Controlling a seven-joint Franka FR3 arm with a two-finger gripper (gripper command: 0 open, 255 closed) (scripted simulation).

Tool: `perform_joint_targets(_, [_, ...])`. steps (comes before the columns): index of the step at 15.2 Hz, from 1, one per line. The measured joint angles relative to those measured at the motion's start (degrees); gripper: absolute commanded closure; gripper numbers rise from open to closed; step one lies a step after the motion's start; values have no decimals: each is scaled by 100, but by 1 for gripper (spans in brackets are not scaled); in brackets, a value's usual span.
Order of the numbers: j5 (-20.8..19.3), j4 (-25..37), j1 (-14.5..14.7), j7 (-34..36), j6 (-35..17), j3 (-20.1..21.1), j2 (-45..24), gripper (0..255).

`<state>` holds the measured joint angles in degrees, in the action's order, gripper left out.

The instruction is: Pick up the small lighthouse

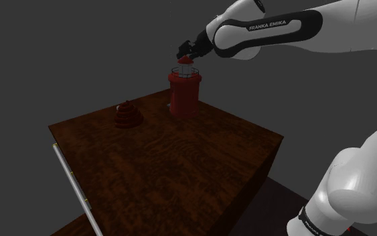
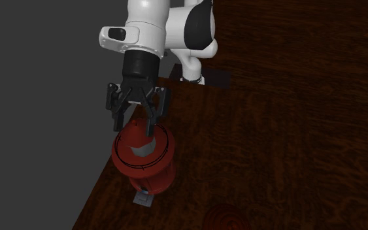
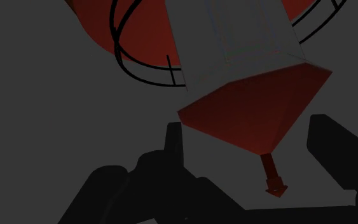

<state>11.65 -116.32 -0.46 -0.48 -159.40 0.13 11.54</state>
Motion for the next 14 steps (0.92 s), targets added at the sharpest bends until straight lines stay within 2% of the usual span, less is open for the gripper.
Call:
perform_joint_targets(5, [-67, 193, -28, 67, 227, 13, -17, 255])
perform_joint_targets(14, [-247, 943, -94, 269, 927, 46, -66, 255])
